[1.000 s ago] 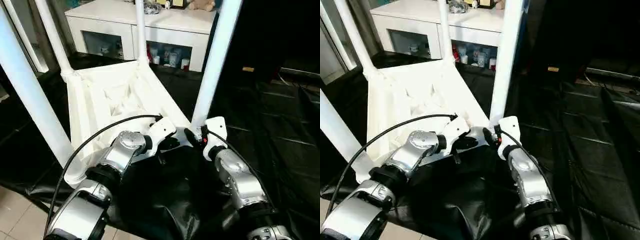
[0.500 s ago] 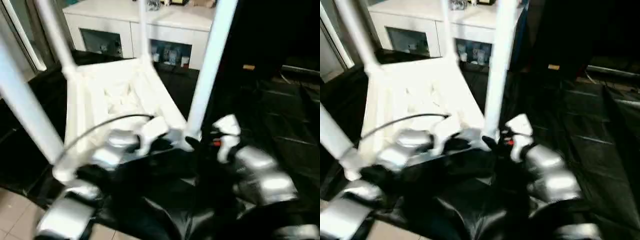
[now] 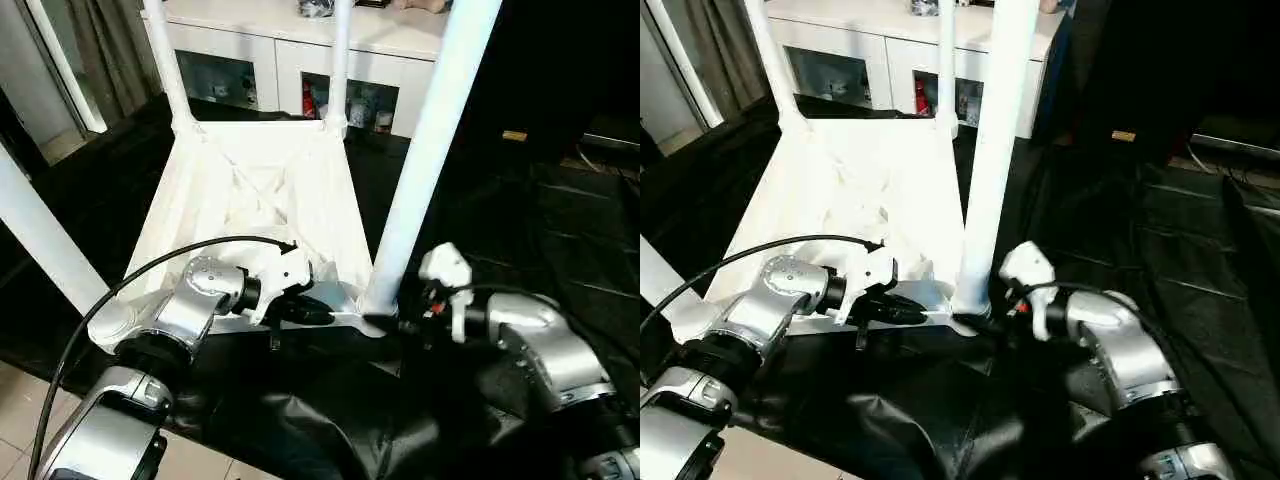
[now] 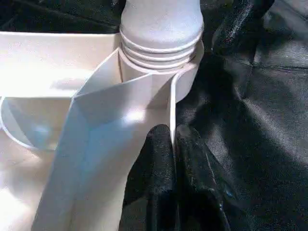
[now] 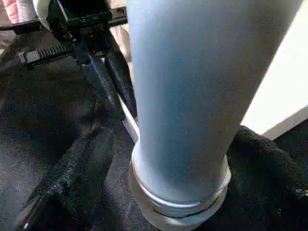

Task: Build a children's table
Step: Rotate leg to tighten

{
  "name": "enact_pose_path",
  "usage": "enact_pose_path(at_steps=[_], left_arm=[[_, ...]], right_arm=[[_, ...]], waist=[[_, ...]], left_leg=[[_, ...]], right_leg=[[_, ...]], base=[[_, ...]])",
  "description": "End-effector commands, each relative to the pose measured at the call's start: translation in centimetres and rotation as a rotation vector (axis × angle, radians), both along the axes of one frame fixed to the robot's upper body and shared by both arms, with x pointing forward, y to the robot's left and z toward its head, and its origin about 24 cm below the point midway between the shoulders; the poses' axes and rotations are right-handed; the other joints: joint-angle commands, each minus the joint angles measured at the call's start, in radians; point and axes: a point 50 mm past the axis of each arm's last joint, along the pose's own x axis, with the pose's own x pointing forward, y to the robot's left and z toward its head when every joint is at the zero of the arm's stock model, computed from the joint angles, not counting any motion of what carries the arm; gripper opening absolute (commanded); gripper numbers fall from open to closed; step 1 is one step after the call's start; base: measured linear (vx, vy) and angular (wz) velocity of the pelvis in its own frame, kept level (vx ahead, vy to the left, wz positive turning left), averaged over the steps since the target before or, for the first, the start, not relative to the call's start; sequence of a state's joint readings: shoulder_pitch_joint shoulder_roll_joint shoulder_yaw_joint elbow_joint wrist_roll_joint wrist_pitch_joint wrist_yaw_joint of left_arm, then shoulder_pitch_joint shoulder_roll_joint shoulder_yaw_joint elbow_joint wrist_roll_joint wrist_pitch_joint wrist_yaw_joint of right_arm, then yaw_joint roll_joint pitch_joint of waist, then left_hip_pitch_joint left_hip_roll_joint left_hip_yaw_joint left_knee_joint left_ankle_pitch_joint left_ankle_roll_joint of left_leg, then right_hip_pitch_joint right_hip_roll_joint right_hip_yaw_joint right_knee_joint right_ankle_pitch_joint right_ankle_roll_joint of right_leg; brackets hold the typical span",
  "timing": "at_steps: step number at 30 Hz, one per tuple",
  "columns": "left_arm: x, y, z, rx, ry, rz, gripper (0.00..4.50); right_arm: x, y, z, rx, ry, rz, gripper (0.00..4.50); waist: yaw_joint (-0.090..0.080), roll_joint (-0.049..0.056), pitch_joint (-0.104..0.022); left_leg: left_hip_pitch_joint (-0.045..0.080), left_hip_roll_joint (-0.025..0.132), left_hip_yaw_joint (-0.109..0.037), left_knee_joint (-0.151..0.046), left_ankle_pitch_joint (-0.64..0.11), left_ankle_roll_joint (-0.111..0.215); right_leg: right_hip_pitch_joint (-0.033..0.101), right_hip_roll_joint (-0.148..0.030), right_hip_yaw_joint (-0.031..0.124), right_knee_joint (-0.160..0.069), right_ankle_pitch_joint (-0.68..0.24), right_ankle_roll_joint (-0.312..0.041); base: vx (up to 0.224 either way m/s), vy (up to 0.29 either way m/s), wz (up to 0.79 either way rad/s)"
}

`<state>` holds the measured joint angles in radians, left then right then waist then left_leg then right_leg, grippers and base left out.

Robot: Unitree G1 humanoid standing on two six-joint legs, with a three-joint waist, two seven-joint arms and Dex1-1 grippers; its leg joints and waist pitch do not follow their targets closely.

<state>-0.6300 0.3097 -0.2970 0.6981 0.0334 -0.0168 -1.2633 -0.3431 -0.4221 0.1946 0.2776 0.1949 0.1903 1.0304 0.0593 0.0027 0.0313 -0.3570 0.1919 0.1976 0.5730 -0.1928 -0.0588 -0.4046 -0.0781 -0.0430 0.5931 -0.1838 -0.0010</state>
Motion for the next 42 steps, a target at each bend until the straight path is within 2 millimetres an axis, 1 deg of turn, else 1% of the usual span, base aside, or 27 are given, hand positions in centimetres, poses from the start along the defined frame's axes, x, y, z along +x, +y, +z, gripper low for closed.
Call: enact_pose_path(at_steps=[1, 2, 3, 4, 6, 8, 12, 14, 21, 22, 24, 25, 26, 27, 28, 29, 30, 31, 32, 34, 35, 36, 37, 39, 40, 41, 42], left_arm=[[-0.7, -0.4, -0.7, -0.006, 0.042, -0.035, 0.0], [-0.6, -0.4, -0.7, -0.005, 0.039, -0.033, 0.0], [-0.6, -0.4, -0.7, -0.005, 0.039, -0.033, 0.0], [-0.6, -0.4, -0.7, -0.004, 0.037, -0.032, 0.0], [-0.5, -0.4, -0.7, -0.003, 0.035, -0.031, 0.0], [-0.5, -0.4, -0.7, -0.002, 0.035, -0.031, 0.0], [-0.6, -0.4, -0.8, 0.001, 0.039, -0.031, 0.0], [-0.6, -0.3, -0.8, 0.001, 0.041, -0.032, 0.0], [-0.7, 0.0, -0.9, 0.005, 0.049, -0.024, 0.0], [-0.7, 0.0, -0.9, 0.005, 0.048, -0.02, 0.0], [-0.2, -0.2, -1.1, 0.002, 0.03, 0.056, 0.0], [0.3, -0.5, -1.2, 0.008, 0.007, 0.124, 0.0], [0.3, -0.5, -1.2, 0.008, 0.007, 0.124, 0.0], [0.8, -0.9, -1.3, 0.011, -0.012, 0.189, 0.0], [1.3, -1.5, -1.5, 0.016, -0.03, 0.257, 0.0], [1.6, -1.9, -1.5, 0.02, -0.04, 0.299, 0.0], [1.8, -2.5, -1.6, 0.017, -0.042, 0.334, 0.0], [2.2, -3.4, -1.6, 0.012, -0.05, 0.395, 0.0], [2.3, -4.0, -1.6, 0.006, -0.051, 0.429, 0.0], [2.4, -4.7, -1.7, 0.007, -0.05, 0.447, 0.0], [2.5, -5.8, -1.8, 0.021, -0.066, 0.475, 0.0], [2.4, -6.1, -1.9, 0.03, -0.07, 0.472, 0.0], [2.4, -6.1, -1.9, 0.03, -0.07, 0.472, 0.0], [2.4, -6.4, -1.9, 0.041, -0.082, 0.458, 0.0], [2.4, -6.5, -1.9, 0.044, -0.089, 0.453, 0.0], [2.4, -6.5, -1.9, 0.043, -0.09, 0.445, 0.0], [2.4, -6.3, -1.8, 0.039, -0.095, 0.423, 0.0]], right_arm=[[0.0, 0.5, -0.1, -0.001, -0.007, 0.006, 3.81], [0.2, 0.5, -0.1, 0.023, 0.001, -0.017, 3.81], [0.3, 0.5, -0.1, 0.024, 0.001, -0.017, 3.57], [0.4, 0.5, 0.1, 0.043, 0.003, -0.031, 3.49], [0.4, 0.4, 0.2, 0.05, 0.006, -0.031, 3.49], [0.3, 0.3, 0.1, 0.048, 0.015, -0.023, 3.15], [0.1, 0.2, -0.1, 0.035, 0.02, -0.014, 2.99], [0.1, 0.2, -0.2, 0.03, 0.022, -0.011, 2.65], [-0.1, 0.2, -0.6, -0.005, 0.02, -0.005, 2.39], [-0.2, 0.2, -0.8, -0.02, 0.014, -0.009, 2.24], [0.5, -0.1, -1.7, -0.064, -0.019, -0.143, 2.18], [0.9, -0.2, -2.3, -0.065, -0.015, -0.242, 2.15], [0.9, -0.2, -2.3, -0.065, -0.015, -0.242, 2.1], [1.2, -0.2, -2.9, -0.051, -0.002, -0.347, 2.1], [1.2, 0.0, -3.5, -0.034, 0.032, -0.44, 2.1], [1.2, 0.2, -4.0, -0.024, 0.058, -0.494, 2.1], [1.1, 0.5, -4.3, -0.021, 0.067, -0.548, 2.1], [1.0, 1.1, -4.8, -0.018, 0.086, -0.619, 2.1], [0.9, 1.6, -5.0, -0.012, 0.095, -0.653, 2.1], [0.9, 2.2, -5.2, 0.0, 0.104, -0.691, 2.1], [0.9, 3.7, -5.3, 0.035, 0.129, -0.742, 2.1], [0.9, 4.1, -5.3, 0.039, 0.129, -0.748, 2.1], [0.9, 4.2, -5.3, 0.039, 0.128, -0.747, 2.1], [0.9, 4.8, -5.3, 0.021, 0.106, -0.721, 2.1], [0.9, 5.0, -5.2, 0.009, 0.095, -0.711, 2.1], [1.0, 4.9, -5.2, 0.018, 0.094, -0.729, 2.1], [1.2, 4.3, -4.8, 0.068, 0.098, -0.753, 2.6]], waist=[[0.001, -0.006, -0.049], [-0.001, -0.008, -0.049], [0.0, -0.009, -0.05], [0.001, -0.006, -0.05], [0.0, -0.007, -0.05], [0.001, -0.007, -0.05], [0.003, -0.007, -0.051], [0.003, -0.007, -0.051], [0.003, -0.009, -0.05], [0.002, -0.01, -0.05], [0.001, -0.011, -0.05], [-0.002, -0.011, -0.047], [-0.009, -0.011, -0.04], [-0.01, -0.013, -0.04], [-0.013, -0.011, -0.038], [-0.017, -0.01, -0.038], [-0.02, -0.012, -0.037], [-0.025, -0.008, -0.035], [-0.026, -0.007, -0.036], [-0.028, -0.011, -0.037], [-0.029, -0.002, -0.036], [-0.031, -0.003, -0.037], [-0.03, -0.003, -0.037], [-0.031, 0.003, -0.039], [-0.033, 0.002, -0.039], [-0.033, 0.003, -0.038], [-0.034, -0.001, -0.039]], left_leg=[[0.005, 0.04, -0.013, -0.057, -0.17, 0.062], [0.004, 0.039, -0.013, -0.057, -0.17, 0.061], [0.004, 0.038, -0.013, -0.057, -0.17, 0.061], [0.005, 0.039, -0.013, -0.056, -0.169, 0.06], [0.006, 0.039, -0.012, -0.056, -0.169, 0.06], [0.005, 0.038, -0.012, -0.056, -0.166, 0.062], [0.006, 0.039, -0.012, -0.055, -0.164, 0.062], [0.005, 0.039, -0.012, -0.055, -0.166, 0.062], [0.005, 0.039, -0.013, -0.055, -0.163, 0.063], [0.005, 0.038, -0.013, -0.055, -0.165, 0.062], [0.006, 0.038, -0.013, -0.055, -0.171, 0.058], [0.005, 0.035, -0.013, -0.056, -0.182, 0.049], [0.006, 0.033, -0.013, -0.062, -0.224, 0.033], [0.009, 0.034, -0.015, -0.062, -0.245, 0.022], [0.014, 0.033, -0.019, -0.065, -0.285, 0.006], [0.015, 0.033, -0.023, -0.068, -0.311, -0.006], [0.016, 0.033, -0.023, -0.07, -0.321, -0.009], [0.015, 0.032, -0.025, -0.071, -0.336, -0.014], [0.02, 0.031, -0.026, -0.071, -0.352, -0.018], [0.022, 0.03, -0.026, -0.07, -0.362, -0.015], [0.019, 0.03, -0.025, -0.072, -0.36, -0.009], [0.021, 0.029, -0.026, -0.072, -0.363, -0.011], [0.021, 0.029, -0.028, -0.074, -0.373, -0.008], [0.021, 0.032, -0.03, -0.077, -0.373, -0.004], [0.017, 0.032, -0.03, -0.08, -0.372, -0.003], [0.018, 0.033, -0.03, -0.081, -0.377, -0.003], [0.018, 0.032, -0.03, -0.08, -0.385, -0.002]], right_leg=[[0.05, -0.059, 0.036, -0.061, -0.135, -0.246], [0.051, -0.059, 0.036, -0.061, -0.13, -0.247], [0.051, -0.058, 0.036, -0.061, -0.128, -0.248], [0.051, -0.058, 0.036, -0.06, -0.125, -0.25], [0.051, -0.057, 0.036, -0.06, -0.115, -0.253], [0.053, -0.057, 0.036, -0.059, -0.105, -0.255], [0.053, -0.057, 0.036, -0.059, -0.11, -0.254], [0.053, -0.057, 0.036, -0.059, -0.114, -0.253], [0.053, -0.058, 0.036, -0.058, -0.118, -0.25], [0.053, -0.058, 0.036, -0.059, -0.124, -0.249], [0.051, -0.059, 0.036, -0.06, -0.139, -0.245], [0.048, -0.06, 0.036, -0.065, -0.167, -0.239], [0.045, -0.058, 0.035, -0.074, -0.245, -0.223], [0.045, -0.059, 0.035, -0.078, -0.29, -0.212], [0.042, -0.06, 0.034, -0.086, -0.378, -0.186], [0.038, -0.059, 0.034, -0.091, -0.427, -0.161], [0.037, -0.057, 0.035, -0.094, -0.44, -0.153], [0.035, -0.056, 0.035, -0.097, -0.453, -0.141], [0.031, -0.056, 0.035, -0.101, -0.467, -0.134], [0.03, -0.056, 0.035, -0.104, -0.478, -0.128], [0.026, -0.056, 0.037, -0.108, -0.468, -0.125], [0.025, -0.056, 0.037, -0.108, -0.466, -0.125], [0.029, -0.056, 0.034, -0.109, -0.472, -0.122], [0.031, -0.056, 0.033, -0.109, -0.445, -0.125], [0.034, -0.056, 0.032, -0.108, -0.423, -0.128], [0.034, -0.057, 0.033, -0.108, -0.416, -0.132], [0.035, -0.058, 0.033, -0.109, -0.417, -0.133]], base=[[0.0, 0.0, 0.0], [0.0, 0.0, 0.0], [0.0, 0.0, 0.0], [0.0, 0.0, 0.0], [0.0, 0.0, 0.0], [0.0, 0.0, 0.0], [0.0, 0.0, 0.0], [0.0, 0.0, 0.0], [0.0, 0.0, 0.0], [0.0, 0.0, 0.0], [0.0, 0.0, 0.0], [0.0, 0.0, 0.0], [0.0, 0.0, 0.0], [0.0, 0.0, 0.0], [0.0, 0.0, 0.0], [0.0, 0.0, 0.0], [0.0, 0.0, 0.0], [0.0, 0.0, 0.0], [0.0, 0.0, 0.0], [0.0, 0.0, 0.0], [0.0, 0.0, 0.0], [0.0, 0.0, 0.0], [0.0, 0.0, 0.0], [0.0, 0.0, 0.0], [0.0, 0.0, 0.0], [0.0, 0.0, 0.0], [0.0, 0.0, 0.0]])
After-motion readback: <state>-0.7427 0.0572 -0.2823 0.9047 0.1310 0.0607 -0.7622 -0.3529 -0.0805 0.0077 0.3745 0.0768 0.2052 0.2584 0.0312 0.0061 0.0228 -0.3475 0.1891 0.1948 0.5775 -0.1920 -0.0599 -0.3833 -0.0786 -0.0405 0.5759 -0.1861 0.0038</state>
